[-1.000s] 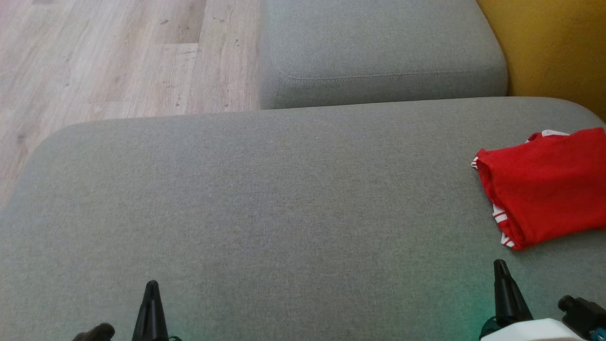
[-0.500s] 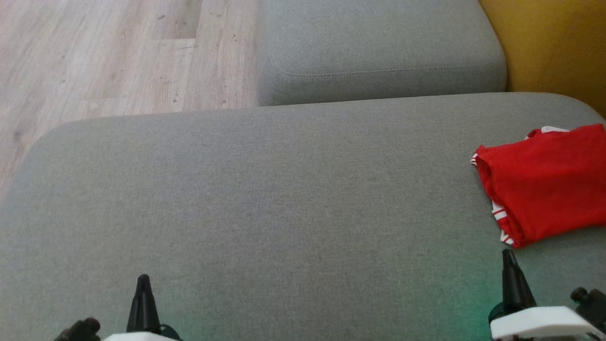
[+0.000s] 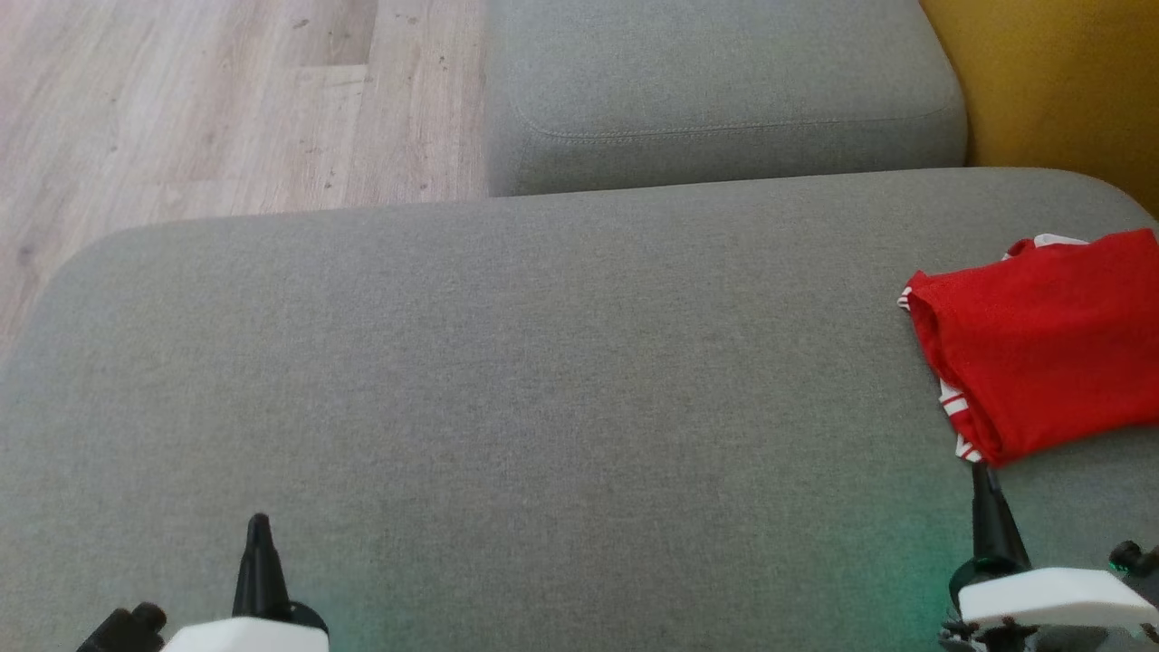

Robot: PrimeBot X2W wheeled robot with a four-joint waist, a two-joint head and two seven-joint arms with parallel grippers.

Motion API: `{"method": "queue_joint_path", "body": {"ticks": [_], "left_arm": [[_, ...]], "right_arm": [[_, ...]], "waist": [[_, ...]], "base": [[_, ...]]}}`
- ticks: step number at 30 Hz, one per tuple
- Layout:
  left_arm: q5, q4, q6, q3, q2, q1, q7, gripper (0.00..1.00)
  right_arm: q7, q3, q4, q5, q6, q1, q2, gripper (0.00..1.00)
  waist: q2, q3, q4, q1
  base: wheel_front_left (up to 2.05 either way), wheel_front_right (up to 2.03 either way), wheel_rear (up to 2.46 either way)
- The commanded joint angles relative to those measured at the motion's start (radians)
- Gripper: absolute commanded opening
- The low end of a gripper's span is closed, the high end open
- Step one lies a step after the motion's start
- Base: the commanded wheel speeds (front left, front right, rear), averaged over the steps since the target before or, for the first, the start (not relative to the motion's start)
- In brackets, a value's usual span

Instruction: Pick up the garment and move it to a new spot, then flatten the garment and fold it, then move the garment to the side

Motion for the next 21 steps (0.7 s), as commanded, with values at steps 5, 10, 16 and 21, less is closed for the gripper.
{"method": "queue_joint_path", "body": {"ticks": [5, 10, 16, 21], "left_arm": [[-0.07, -0.026, -0.008, 0.037, 0.001, -0.071, 0.018, 0.0], [-0.142, -0.024, -0.013, 0.049, 0.001, -0.086, 0.035, 0.0], [-0.213, -0.022, -0.019, 0.061, 0.0, -0.101, 0.053, 0.0], [-0.272, -0.02, -0.024, 0.071, 0.0, -0.114, 0.067, 0.0]], "right_arm": [[0.015, -0.003, -0.03, 0.073, 0.0, -0.071, -0.004, 0.0], [0.033, -0.011, -0.029, 0.143, 0.0, -0.086, -0.003, 0.0], [0.05, -0.02, -0.028, 0.212, 0.0, -0.101, -0.003, 0.0], [0.064, -0.027, -0.028, 0.27, -0.001, -0.114, -0.002, 0.0]], "waist": [[0.0, 0.004, -0.002, -0.0001], [0.0, 0.009, -0.005, -0.0001], [0.0, 0.014, -0.007, -0.0001], [0.0, 0.018, -0.009, -0.0001]], "base": [[0.0, 0.0, 0.0], [0.0, 0.0, 0.0], [0.0, 0.0, 0.0], [0.0, 0.0, 0.0]]}}
